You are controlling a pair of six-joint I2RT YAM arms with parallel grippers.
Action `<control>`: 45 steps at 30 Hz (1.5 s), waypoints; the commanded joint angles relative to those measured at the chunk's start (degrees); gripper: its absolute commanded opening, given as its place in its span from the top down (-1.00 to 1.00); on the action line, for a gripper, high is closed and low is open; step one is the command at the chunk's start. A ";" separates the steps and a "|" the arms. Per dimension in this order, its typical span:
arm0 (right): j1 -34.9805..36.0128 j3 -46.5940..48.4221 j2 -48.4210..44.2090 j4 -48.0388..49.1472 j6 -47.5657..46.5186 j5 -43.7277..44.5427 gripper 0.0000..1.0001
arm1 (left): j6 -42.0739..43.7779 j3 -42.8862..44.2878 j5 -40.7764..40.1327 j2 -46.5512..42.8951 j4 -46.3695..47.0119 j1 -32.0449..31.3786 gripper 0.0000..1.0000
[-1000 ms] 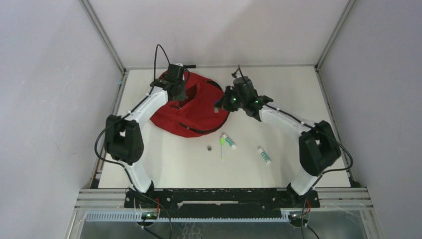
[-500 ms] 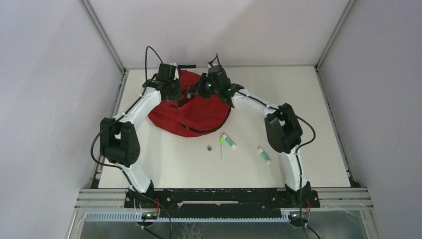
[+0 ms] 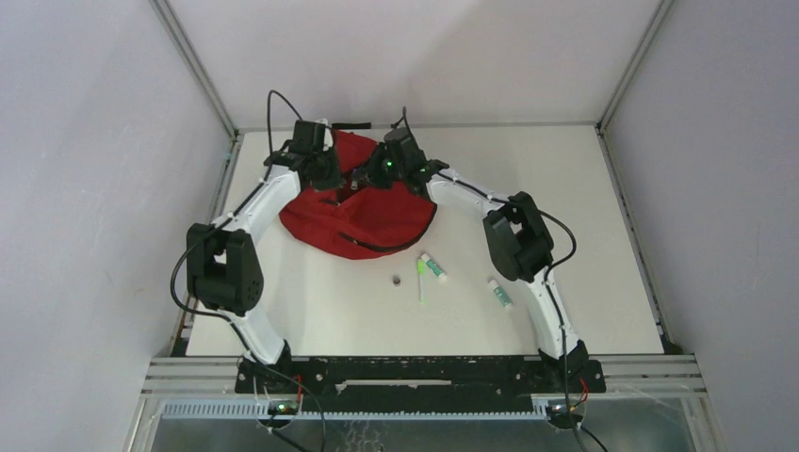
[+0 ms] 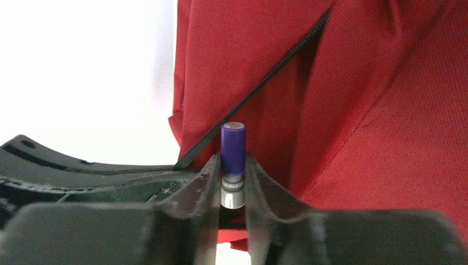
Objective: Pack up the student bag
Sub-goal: Place the stationery in the student bag, then pick up the stationery from the center of the board.
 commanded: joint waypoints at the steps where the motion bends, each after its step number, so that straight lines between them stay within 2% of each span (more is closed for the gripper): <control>1: 0.47 5.78 1.99 -2.80 -0.65 0.39 0.24 | -1.71 -1.11 3.25 -3.99 2.07 0.11 1.00; 2: 0.58 5.60 1.56 -3.02 -0.99 0.58 0.06 | -1.72 -1.18 3.20 -3.99 2.07 0.07 1.00; 5: 0.56 3.46 -0.76 -3.17 -2.04 0.96 -0.14 | -1.87 -1.48 3.20 -4.13 2.38 0.24 1.00; 8: 0.52 -0.24 -4.71 -2.75 -3.60 1.61 -0.16 | -1.85 -1.55 3.12 -3.99 2.35 0.29 1.00; 12: 0.35 -7.41 -14.10 -1.82 -7.67 2.48 -0.10 | -2.27 -2.34 3.11 -4.04 2.81 0.29 1.00; 18: -0.34 -30.17 -34.63 0.94 -13.84 9.26 -0.11 | -3.12 -3.52 3.33 -3.76 4.02 0.29 1.00; 22: 0.27 -42.65 -44.04 -5.53 -18.57 16.26 -0.11 | -4.23 -3.76 5.24 -3.31 4.75 0.24 1.00; 25: 0.52 -51.35 -48.31 -8.33 -21.43 17.59 -0.13 | -4.47 -4.53 5.62 -3.35 5.15 0.29 1.00; 28: 1.39 -56.36 -49.52 -10.05 -25.14 15.85 -0.20 | -4.55 -5.27 5.10 -3.78 5.59 0.27 1.00; 30: 2.55 -57.52 -48.26 -10.91 -27.31 15.16 -0.38 | -4.56 -5.25 4.87 -3.77 5.54 0.32 1.00; 33: 3.88 -57.59 -45.21 -10.09 -29.65 13.94 -0.47 | -4.55 -4.90 4.50 -3.83 5.34 0.29 1.00; 38: 4.04 -55.57 -40.27 -7.84 -31.41 13.92 -0.43 | -4.52 -4.87 5.03 -3.98 5.08 0.29 1.00; 45: 2.89 -52.62 -33.08 -6.86 -31.51 15.10 -0.16 | -4.25 -4.57 5.23 -4.13 4.57 0.29 1.00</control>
